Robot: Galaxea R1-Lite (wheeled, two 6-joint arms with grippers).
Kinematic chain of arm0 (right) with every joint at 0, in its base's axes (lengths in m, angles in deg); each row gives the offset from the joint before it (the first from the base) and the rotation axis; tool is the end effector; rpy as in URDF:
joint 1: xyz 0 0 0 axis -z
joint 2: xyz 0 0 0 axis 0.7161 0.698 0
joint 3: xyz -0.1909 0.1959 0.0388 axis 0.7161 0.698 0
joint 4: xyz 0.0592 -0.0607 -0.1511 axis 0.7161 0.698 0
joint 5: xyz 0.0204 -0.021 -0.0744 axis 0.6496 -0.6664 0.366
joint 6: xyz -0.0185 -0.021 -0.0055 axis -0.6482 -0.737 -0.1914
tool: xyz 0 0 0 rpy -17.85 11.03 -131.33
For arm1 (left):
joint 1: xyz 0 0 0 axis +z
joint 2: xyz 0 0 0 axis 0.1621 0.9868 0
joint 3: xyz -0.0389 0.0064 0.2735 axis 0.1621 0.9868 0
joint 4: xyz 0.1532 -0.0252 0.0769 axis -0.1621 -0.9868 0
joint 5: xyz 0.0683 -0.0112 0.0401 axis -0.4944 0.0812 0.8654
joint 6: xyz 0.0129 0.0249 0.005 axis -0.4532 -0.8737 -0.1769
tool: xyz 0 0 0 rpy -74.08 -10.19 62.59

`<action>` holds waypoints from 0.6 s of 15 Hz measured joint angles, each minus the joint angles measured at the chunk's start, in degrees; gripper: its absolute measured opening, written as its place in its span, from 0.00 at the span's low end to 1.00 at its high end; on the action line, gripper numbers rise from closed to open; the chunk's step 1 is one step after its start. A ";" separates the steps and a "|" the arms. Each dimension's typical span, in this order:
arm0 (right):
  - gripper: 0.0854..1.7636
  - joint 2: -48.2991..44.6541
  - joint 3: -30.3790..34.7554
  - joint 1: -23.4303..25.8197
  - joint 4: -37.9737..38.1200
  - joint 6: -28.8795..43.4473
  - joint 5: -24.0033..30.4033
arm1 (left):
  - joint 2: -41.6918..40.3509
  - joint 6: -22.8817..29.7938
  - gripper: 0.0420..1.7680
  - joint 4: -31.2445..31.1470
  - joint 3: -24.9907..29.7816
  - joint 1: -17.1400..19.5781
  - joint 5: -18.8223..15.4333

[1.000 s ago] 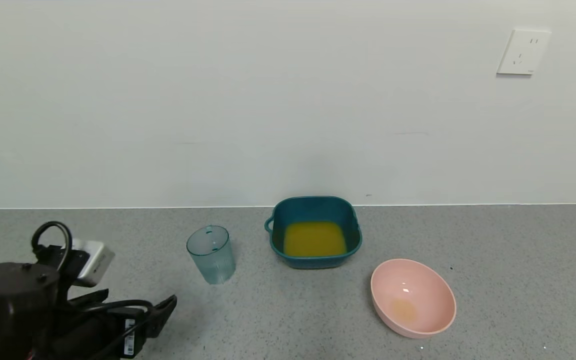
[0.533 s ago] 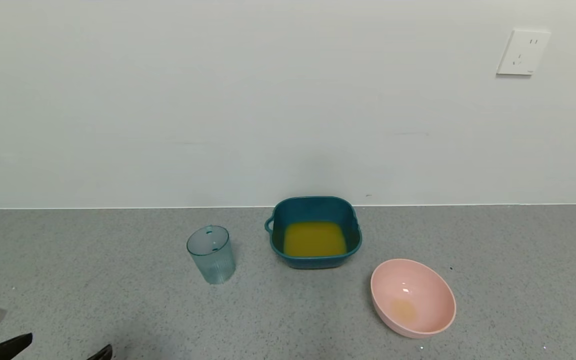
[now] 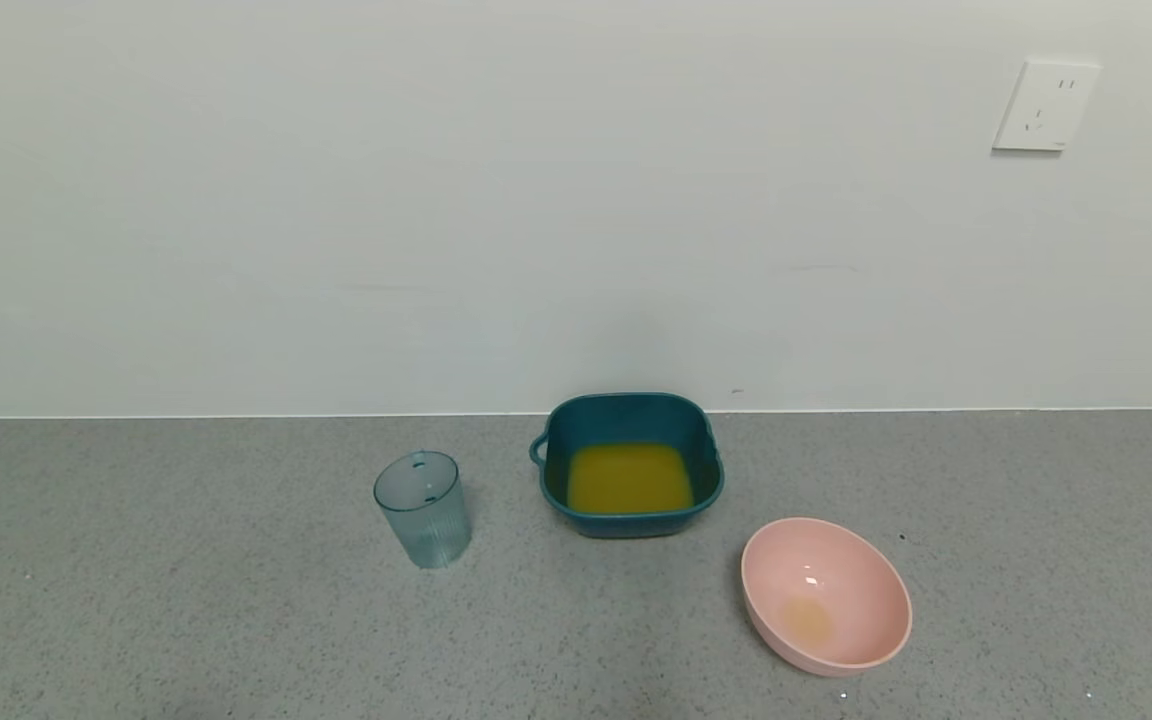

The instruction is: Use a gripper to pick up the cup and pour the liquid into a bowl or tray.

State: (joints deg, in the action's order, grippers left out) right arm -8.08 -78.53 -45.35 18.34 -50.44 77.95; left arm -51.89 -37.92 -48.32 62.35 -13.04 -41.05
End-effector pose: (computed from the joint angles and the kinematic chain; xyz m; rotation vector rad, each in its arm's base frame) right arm -0.0119 0.0000 0.0752 -0.0032 0.0045 -0.0098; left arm 0.0229 0.0052 0.1347 0.0822 0.4445 0.1310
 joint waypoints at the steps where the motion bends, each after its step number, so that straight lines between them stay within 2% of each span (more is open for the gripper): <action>1: 0.97 0.00 0.00 0.00 0.00 0.02 0.00 | -1.74 -0.55 0.97 -1.50 0.00 2.43 -0.16; 4: 0.97 0.00 0.00 0.00 0.00 0.02 0.00 | -6.79 -6.95 0.97 -2.66 0.04 11.35 -1.16; 5: 0.97 0.00 0.00 -0.02 0.00 0.02 0.00 | -8.79 -9.19 0.97 -2.74 0.11 14.36 -3.25; 7: 0.97 0.00 0.00 -0.02 0.00 0.02 0.00 | -12.96 -12.15 0.97 -3.12 0.33 20.59 -12.37; 8: 0.97 0.00 0.00 -0.02 0.00 0.05 0.00 | -14.53 -12.67 0.97 -3.90 0.55 22.50 -14.93; 9: 0.97 0.00 0.00 -0.02 -0.02 0.07 0.02 | -15.63 -12.95 0.97 -3.82 0.83 23.38 -16.12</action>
State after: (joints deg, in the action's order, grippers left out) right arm -8.08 -78.53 -45.38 18.31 -50.37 77.98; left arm -67.52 -50.87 -52.14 63.18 10.34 -57.17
